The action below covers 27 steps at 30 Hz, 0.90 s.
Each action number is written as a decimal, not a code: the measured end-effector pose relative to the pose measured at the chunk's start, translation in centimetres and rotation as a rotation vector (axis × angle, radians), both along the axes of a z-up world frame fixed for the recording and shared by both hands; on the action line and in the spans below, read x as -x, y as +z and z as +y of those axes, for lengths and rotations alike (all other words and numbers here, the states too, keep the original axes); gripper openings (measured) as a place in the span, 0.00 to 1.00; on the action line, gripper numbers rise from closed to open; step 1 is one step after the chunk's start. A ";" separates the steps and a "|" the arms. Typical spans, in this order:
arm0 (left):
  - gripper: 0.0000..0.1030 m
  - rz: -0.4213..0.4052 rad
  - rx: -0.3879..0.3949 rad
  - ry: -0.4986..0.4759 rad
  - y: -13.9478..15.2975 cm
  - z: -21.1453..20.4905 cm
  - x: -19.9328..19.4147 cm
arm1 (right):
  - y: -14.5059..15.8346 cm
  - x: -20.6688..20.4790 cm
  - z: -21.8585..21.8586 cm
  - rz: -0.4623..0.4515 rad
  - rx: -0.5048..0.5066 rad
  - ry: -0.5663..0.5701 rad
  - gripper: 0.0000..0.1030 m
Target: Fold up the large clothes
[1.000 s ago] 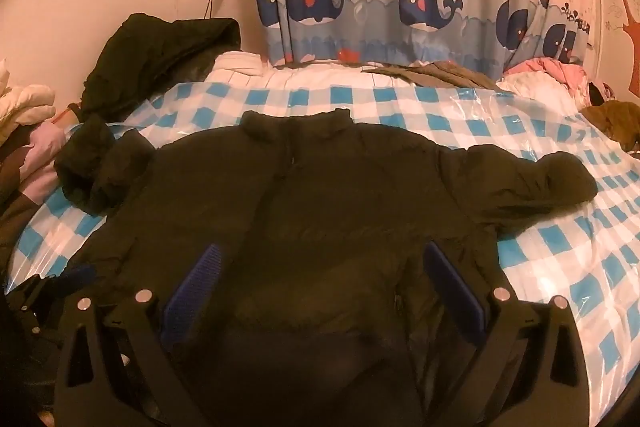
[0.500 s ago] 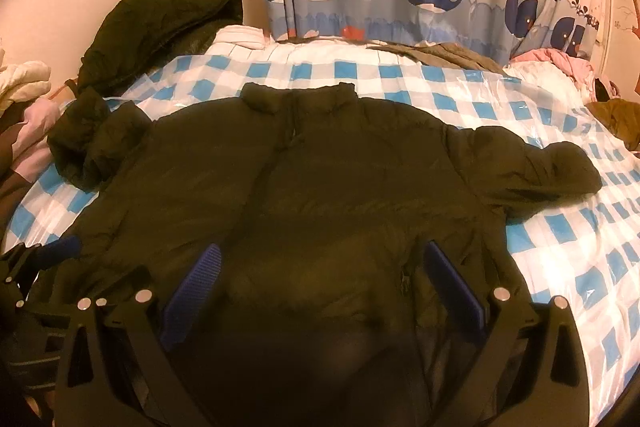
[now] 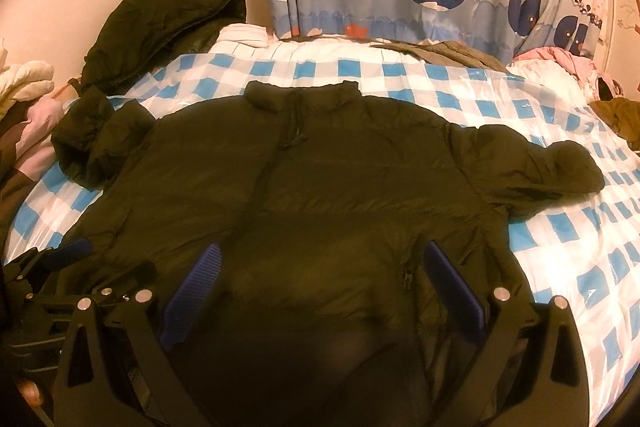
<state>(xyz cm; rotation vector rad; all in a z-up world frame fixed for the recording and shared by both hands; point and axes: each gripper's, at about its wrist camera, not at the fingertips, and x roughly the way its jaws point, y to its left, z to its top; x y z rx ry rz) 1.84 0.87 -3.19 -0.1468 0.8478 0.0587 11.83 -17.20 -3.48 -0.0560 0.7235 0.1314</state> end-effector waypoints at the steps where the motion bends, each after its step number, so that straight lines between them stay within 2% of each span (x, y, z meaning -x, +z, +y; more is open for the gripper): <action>1: 0.94 0.000 -0.001 -0.002 0.0 0.0 0.0 | 0.0 -0.1 0.0 0.000 -0.001 0.000 0.95; 27: 0.94 -0.006 -0.007 -0.004 0.1 0.4 -0.3 | 0.1 0.0 0.3 -0.007 -0.003 0.005 0.95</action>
